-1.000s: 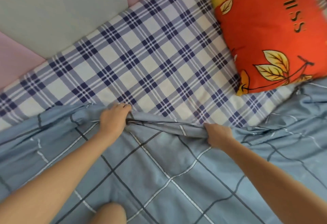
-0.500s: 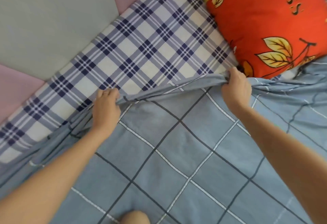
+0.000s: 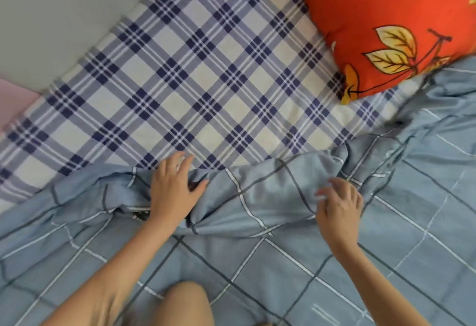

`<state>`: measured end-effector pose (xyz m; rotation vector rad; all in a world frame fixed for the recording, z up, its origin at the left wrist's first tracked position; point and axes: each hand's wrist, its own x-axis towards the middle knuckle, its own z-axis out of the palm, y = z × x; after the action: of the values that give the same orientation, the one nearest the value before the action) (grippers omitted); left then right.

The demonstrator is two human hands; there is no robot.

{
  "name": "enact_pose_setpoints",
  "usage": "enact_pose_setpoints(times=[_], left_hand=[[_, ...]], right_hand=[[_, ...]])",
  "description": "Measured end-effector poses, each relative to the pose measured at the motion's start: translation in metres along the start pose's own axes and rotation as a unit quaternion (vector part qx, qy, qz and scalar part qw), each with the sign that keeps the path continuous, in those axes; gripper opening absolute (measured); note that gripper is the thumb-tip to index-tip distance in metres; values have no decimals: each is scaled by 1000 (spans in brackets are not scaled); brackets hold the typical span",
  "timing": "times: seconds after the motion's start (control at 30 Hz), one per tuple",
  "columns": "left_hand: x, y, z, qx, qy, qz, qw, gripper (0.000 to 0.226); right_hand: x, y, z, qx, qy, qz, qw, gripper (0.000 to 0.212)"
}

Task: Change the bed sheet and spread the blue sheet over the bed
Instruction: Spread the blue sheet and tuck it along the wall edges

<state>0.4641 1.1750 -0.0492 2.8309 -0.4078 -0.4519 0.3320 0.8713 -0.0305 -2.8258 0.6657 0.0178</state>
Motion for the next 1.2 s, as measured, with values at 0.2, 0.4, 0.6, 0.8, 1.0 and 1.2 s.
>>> enact_pose_setpoints(times=[0.2, 0.4, 0.6, 0.8, 1.0, 1.2], left_hand=[[36, 57, 8, -75, -338, -33, 938, 29], [49, 59, -34, -70, -211, 89, 971, 35], [133, 39, -78, -67, -127, 81, 986, 26], [211, 43, -138, -62, 127, -9, 990, 21], [207, 14, -143, -115, 228, -118, 960, 39], [103, 52, -31, 100, -51, 49, 993, 100]], right_hand=[[89, -65, 10, 111, -265, -28, 957, 44], [120, -94, 4, -37, -582, -169, 795, 69], [187, -116, -20, -202, -408, -179, 872, 29], [282, -170, -49, 48, -170, -57, 983, 25], [269, -183, -46, 140, -163, -209, 954, 80], [153, -99, -4, 175, -104, -121, 972, 61]])
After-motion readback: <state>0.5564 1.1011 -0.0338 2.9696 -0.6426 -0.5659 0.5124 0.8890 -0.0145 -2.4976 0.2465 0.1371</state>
